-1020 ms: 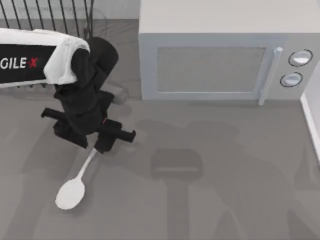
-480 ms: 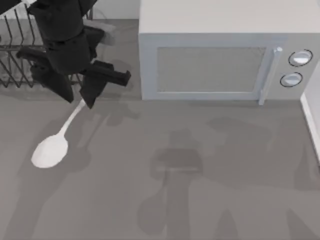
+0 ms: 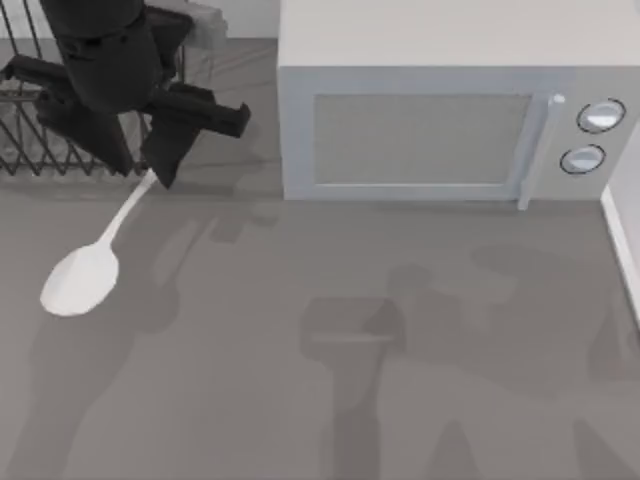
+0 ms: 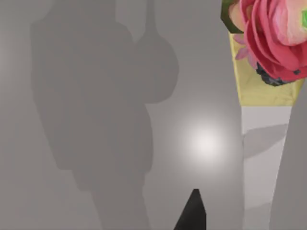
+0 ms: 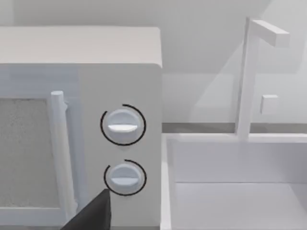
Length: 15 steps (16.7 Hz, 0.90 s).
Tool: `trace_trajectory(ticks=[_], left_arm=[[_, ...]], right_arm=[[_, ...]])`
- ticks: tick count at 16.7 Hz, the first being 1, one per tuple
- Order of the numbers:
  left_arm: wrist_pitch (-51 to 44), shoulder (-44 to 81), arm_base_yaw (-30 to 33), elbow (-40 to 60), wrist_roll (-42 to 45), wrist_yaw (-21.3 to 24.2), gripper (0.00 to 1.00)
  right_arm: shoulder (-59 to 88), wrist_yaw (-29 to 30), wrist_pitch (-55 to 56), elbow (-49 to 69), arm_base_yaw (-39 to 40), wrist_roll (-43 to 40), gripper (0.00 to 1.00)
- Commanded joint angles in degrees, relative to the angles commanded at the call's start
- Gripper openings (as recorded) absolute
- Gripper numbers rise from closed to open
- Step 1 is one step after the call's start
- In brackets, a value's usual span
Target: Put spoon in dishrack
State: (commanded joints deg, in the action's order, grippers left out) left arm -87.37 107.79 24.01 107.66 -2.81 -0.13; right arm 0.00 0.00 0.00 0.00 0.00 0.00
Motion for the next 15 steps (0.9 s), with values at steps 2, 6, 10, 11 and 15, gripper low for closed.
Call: trace_trajectory(ticks=[2, 6, 10, 11, 15], left_arm=[[0.7, -0.6, -0.3, -0.4, 0.1, 0.1, 0.0], [8.8, -7.3, -4.2, -5.1, 0.6, 1.6, 0.0], [24.3, -18.6, -11.5, -14.1, 1.2, 4.0, 0.0], [29.0, -21.9, -13.6, -16.9, 1.4, 4.7, 0.0], [49.0, -35.5, -22.1, -28.3, 2.4, 7.6, 0.0]], right_arm=[[0.0, 0.0, 0.0, 0.0, 0.0, 0.0, 1.0], [0.0, 0.0, 0.0, 0.0, 0.0, 0.0, 1.0], [0.0, 0.0, 0.0, 0.0, 0.0, 0.0, 1.0], [0.0, 0.0, 0.0, 0.0, 0.0, 0.0, 1.0], [0.0, 0.0, 0.0, 0.0, 0.0, 0.0, 1.0]])
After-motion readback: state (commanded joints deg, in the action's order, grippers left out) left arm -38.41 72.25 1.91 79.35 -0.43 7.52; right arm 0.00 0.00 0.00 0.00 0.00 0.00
